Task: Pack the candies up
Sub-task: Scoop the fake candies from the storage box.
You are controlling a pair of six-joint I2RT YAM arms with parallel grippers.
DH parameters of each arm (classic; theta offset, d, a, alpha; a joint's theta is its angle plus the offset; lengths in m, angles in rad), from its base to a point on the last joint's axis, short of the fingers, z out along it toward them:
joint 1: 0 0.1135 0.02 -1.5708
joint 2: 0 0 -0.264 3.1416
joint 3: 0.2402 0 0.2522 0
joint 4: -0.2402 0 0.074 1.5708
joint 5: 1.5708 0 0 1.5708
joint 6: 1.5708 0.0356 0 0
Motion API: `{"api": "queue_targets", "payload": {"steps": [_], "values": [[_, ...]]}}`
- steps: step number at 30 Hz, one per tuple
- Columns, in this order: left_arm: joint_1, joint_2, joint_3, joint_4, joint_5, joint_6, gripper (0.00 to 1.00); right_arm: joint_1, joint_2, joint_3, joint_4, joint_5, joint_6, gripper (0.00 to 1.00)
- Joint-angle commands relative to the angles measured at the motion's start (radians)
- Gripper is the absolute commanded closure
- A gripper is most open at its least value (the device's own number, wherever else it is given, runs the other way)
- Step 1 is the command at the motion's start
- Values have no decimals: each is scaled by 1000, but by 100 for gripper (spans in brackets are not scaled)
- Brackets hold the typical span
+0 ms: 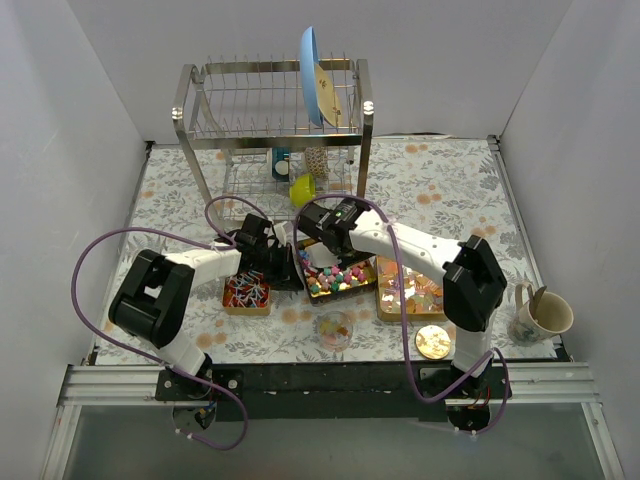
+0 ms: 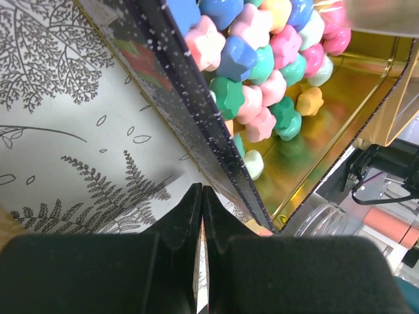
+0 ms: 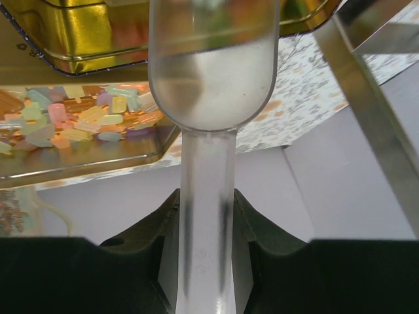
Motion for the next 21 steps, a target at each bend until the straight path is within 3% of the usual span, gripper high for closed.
{"api": "queue_targets", "payload": {"steps": [1, 12, 21], "values": [[-7, -4, 12, 31, 22, -11, 100, -30, 30, -19, -109, -68, 134, 99], [-7, 36, 13, 67, 56, -26, 100, -69, 93, 5, -110, -137, 309, 99], [-7, 37, 25, 99, 79, -58, 100, -84, 225, 178, -112, -140, 381, 99]]}}
